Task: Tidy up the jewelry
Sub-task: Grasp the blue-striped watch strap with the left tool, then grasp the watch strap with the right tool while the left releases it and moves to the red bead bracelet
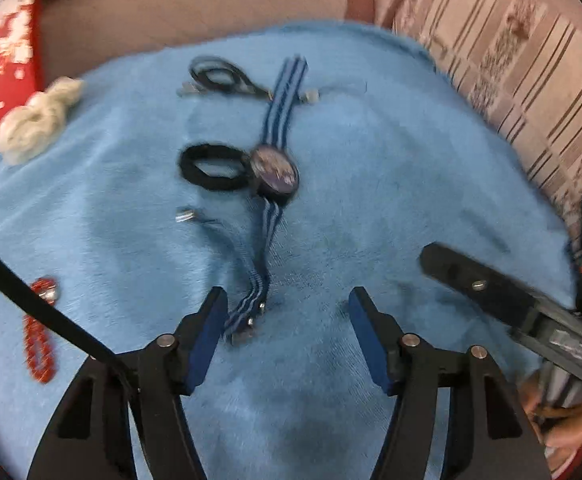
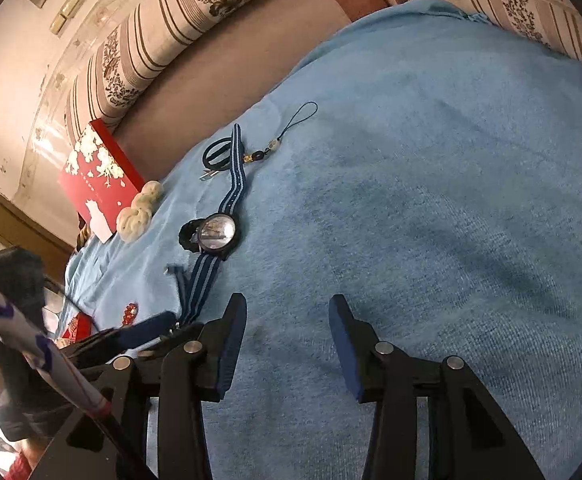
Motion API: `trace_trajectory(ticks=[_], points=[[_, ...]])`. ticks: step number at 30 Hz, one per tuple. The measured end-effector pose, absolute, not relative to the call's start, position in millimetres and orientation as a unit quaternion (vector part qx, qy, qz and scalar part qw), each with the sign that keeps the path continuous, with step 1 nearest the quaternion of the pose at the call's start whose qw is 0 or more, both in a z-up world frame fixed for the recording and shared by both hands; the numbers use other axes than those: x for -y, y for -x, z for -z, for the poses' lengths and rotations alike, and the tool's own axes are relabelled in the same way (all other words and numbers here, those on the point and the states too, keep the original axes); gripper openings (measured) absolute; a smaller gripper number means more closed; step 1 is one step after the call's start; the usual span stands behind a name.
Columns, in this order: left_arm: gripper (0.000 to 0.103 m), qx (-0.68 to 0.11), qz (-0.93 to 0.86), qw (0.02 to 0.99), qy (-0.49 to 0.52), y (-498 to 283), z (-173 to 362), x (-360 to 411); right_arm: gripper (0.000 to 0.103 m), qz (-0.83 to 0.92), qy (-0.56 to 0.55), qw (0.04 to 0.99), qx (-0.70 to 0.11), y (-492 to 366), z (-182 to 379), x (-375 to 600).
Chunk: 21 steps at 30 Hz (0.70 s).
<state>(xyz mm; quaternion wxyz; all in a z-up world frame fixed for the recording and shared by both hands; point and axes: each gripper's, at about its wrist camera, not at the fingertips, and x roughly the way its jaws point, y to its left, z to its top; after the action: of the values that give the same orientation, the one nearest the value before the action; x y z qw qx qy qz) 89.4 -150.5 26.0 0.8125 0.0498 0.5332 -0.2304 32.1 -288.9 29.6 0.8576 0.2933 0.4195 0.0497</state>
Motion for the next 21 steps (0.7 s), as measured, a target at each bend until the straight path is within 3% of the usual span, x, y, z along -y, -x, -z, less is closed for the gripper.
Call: trace_trajectory(ticks=[2, 5, 11, 16, 21], points=[[0.013, -0.536, 0.199, 0.819, -0.058, -92.1, -22.2, 149.2, 0.047, -0.048, -0.288, 0.86, -0.419, -33.4, -30.1, 288.0], [0.01, -0.555, 0.218, 0.803, 0.002, -91.7, -26.0, 133.7, 0.047, -0.049, -0.288, 0.859, -0.42, -35.0, -29.2, 287.1], [0.01, -0.572, 0.239, 0.782, 0.063, -45.3, -28.4, 95.8, 0.047, -0.057, -0.29, 0.857, -0.422, -33.7, -28.3, 284.0], [0.01, -0.561, 0.24, 0.791, 0.047, -5.1, -29.3, 79.2, 0.051, -0.094, -0.288, 0.852, -0.427, -33.3, -26.7, 271.1], [0.033, -0.542, 0.225, 0.807, 0.073, 5.3, -47.7, 40.0, 0.053, -0.126, -0.268, 0.854, -0.429, -29.8, -29.1, 251.3]])
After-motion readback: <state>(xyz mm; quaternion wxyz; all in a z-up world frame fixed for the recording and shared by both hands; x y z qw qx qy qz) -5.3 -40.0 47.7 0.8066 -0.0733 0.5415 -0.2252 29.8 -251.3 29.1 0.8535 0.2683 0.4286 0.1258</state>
